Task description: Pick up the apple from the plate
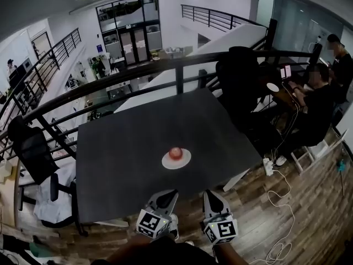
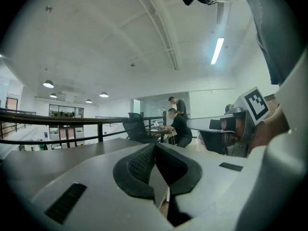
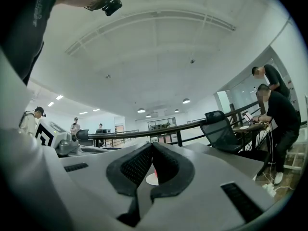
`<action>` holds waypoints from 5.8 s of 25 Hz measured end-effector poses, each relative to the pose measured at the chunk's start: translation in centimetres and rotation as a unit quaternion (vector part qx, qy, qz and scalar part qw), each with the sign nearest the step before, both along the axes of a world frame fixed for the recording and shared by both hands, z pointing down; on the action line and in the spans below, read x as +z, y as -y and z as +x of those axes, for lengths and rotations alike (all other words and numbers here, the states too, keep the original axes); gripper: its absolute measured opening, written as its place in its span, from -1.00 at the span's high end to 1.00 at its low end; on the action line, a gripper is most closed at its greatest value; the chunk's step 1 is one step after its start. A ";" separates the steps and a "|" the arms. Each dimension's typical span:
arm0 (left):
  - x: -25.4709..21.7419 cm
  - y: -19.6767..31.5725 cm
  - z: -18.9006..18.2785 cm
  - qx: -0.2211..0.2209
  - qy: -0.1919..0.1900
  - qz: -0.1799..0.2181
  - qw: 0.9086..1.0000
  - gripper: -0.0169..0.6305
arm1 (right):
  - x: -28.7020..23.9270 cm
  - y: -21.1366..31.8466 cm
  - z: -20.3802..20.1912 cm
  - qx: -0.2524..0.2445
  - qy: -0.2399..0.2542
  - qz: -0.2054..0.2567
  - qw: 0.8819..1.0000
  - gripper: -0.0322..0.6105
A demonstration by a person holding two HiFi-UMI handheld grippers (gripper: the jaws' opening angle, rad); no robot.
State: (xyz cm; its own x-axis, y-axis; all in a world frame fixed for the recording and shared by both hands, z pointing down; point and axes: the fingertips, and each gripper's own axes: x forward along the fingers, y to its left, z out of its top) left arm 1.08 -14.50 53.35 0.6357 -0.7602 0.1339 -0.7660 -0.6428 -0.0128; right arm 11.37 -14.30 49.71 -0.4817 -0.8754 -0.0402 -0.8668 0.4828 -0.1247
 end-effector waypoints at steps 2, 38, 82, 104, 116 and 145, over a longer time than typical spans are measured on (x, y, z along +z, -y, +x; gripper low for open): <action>0.2 1.8 -0.6 -0.005 -0.003 -0.003 1.000 0.88 | -0.2 1.6 -0.5 0.000 0.000 -0.005 1.000 0.83; 3.3 23.7 -5.9 -0.088 -0.025 -0.046 0.995 0.88 | 2.1 23.4 -4.1 -0.053 -0.103 0.030 0.993 0.83; 22.0 28.9 -2.1 -0.041 0.153 -0.183 0.970 -0.28 | 12.2 25.9 -5.4 -0.140 -0.102 -0.069 0.983 0.83; 18.8 28.1 -0.7 -0.014 0.158 -0.162 0.974 -0.27 | 13.8 23.7 -3.5 -0.124 -0.124 -0.099 0.980 0.83; 6.7 26.8 0.6 -0.004 0.099 -0.074 0.992 -0.28 | 10.9 24.5 -0.3 -0.092 -0.159 -0.080 0.980 0.83; -1.2 23.4 -3.1 -0.051 0.055 -0.007 0.997 -0.28 | 0.2 26.4 -6.8 -0.108 -0.141 0.073 0.981 0.83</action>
State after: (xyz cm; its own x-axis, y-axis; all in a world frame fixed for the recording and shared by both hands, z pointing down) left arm -2.05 -37.89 52.20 0.5356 -0.8181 0.2093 -0.8222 -0.5618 -0.0919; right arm 4.52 -40.73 49.90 -0.6662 -0.7458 0.0039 -0.7317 0.6546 0.1901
